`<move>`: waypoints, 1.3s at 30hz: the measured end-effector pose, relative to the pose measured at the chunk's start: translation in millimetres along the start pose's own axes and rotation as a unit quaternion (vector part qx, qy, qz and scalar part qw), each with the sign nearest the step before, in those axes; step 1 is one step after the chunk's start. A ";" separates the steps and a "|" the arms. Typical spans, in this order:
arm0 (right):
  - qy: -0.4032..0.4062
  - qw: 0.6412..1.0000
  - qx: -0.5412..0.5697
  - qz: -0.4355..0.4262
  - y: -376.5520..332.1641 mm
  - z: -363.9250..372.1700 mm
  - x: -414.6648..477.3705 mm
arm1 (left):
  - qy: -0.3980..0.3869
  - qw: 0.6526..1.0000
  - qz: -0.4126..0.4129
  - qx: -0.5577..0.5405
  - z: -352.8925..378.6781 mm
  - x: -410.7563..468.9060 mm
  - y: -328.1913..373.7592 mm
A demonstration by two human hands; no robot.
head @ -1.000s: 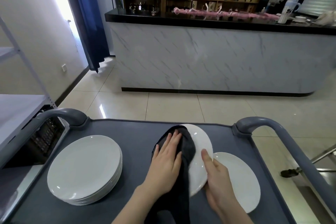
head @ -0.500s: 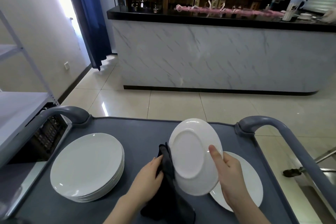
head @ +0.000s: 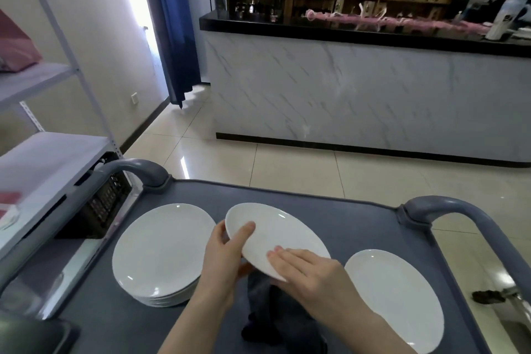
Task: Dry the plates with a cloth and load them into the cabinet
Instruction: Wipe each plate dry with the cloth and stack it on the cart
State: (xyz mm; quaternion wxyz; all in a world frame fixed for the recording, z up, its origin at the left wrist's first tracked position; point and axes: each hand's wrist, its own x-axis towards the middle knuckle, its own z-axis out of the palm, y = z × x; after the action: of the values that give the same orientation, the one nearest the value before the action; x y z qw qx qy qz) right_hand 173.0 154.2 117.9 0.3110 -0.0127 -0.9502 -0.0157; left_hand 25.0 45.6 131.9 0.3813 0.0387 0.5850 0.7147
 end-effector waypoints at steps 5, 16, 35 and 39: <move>-0.164 0.971 0.160 0.074 -9.7 5.7 17.8 | 0.066 0.997 0.011 -0.036 -34.7 -0.9 -4.1; -0.080 0.755 0.419 0.498 -20.4 76.7 72.6 | 0.116 0.990 0.071 -0.044 -136.7 16.1 13.7; -0.075 0.748 0.376 0.542 -75.1 151.3 122.5 | 0.169 0.896 0.116 0.394 -219.2 66.9 29.0; -0.086 0.764 0.342 0.539 -73.6 153.3 123.1 | 0.173 0.867 0.133 0.448 -218.5 69.1 24.6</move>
State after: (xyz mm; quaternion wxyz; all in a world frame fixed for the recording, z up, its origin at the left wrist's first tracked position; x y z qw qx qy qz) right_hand -19.3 88.2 65.6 0.1687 -0.4170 -0.7517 0.4823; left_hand -145.6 -90.5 58.0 0.1172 0.1582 0.8883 0.4149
